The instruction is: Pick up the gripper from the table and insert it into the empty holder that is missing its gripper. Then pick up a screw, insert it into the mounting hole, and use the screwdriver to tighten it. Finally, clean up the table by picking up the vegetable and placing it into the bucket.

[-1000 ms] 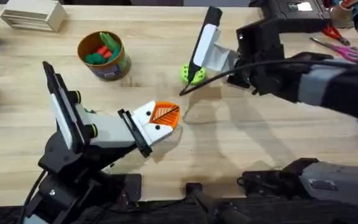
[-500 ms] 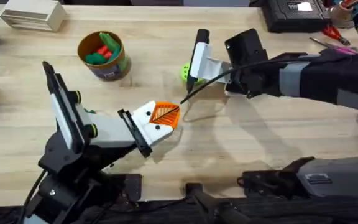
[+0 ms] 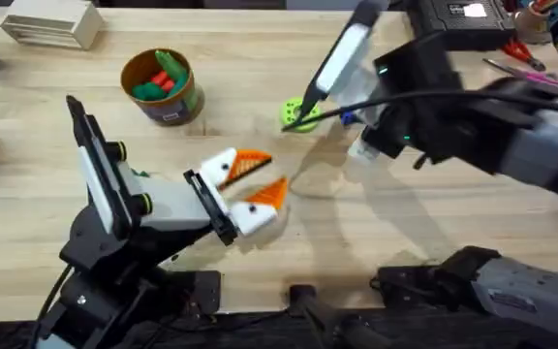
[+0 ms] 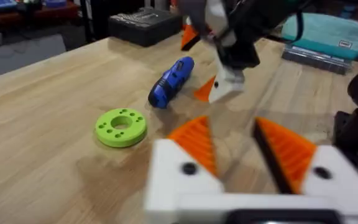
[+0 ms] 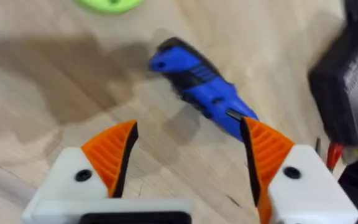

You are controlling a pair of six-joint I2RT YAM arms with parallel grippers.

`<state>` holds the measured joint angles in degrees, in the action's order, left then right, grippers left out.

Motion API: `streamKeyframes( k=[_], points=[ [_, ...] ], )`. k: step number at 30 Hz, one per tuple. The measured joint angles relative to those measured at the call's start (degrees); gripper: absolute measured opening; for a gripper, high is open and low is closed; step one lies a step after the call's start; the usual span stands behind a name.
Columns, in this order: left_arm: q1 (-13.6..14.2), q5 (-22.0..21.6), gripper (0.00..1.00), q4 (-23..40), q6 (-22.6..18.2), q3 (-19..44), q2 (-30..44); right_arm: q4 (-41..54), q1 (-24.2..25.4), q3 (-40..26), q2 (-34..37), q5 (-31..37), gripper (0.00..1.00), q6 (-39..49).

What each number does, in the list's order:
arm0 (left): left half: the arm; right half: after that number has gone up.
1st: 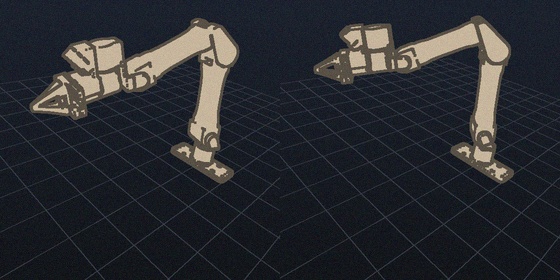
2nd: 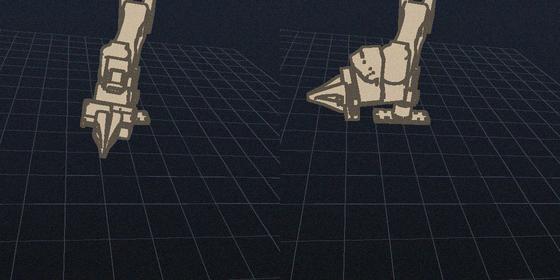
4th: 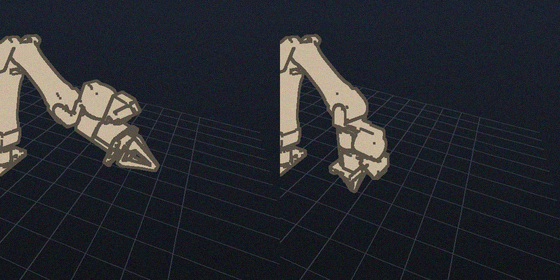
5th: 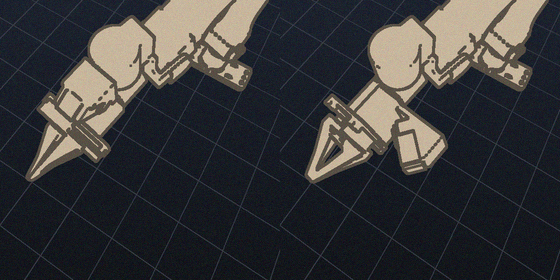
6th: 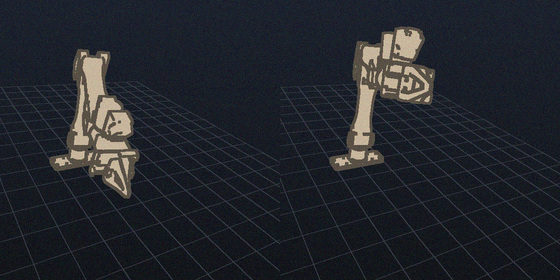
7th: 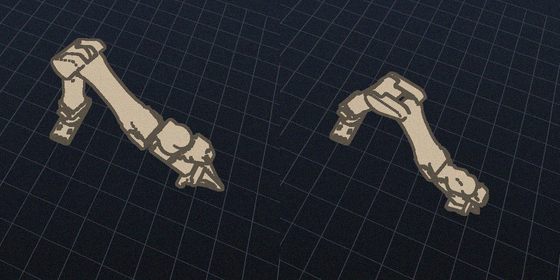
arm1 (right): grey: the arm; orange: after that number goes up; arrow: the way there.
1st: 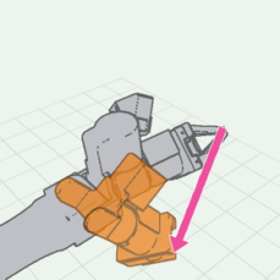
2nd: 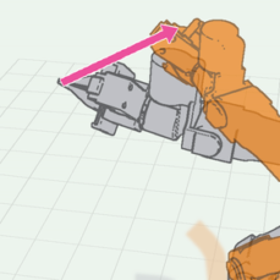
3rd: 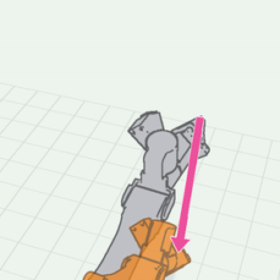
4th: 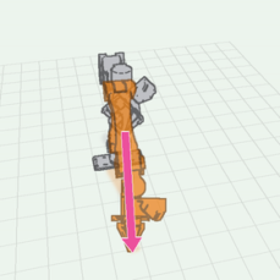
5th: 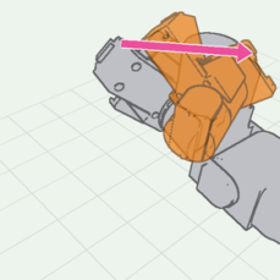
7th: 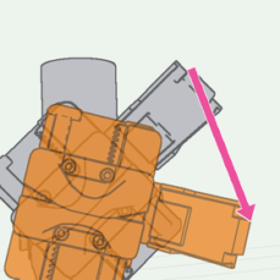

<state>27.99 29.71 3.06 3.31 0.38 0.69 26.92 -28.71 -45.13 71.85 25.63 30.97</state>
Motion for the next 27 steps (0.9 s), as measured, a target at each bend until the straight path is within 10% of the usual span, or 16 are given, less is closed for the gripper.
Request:
streamKeyframes(
  k=[3, 14, 27],
  points=[
    [0.00, 0.02, 0.977, -0.01, 0.17, 0.00, 0.00, 0.17, 0.00, -0.61, -8.79, -2.08, 0.950, -8.69],
    [0.00, -4.30, 0.986, -0.02, 4.33, 1.70, 0.00, 0.27, 0.00, -0.89, -16.93, -14.63, 0.949, -15.70],
    [0.00, -31.87, 0.986, 54.83, 10.56, 46.03, 25.29, 2.40, 0.00, -0.89, -16.91, -16.31, 0.949, -16.44]
  ],
)
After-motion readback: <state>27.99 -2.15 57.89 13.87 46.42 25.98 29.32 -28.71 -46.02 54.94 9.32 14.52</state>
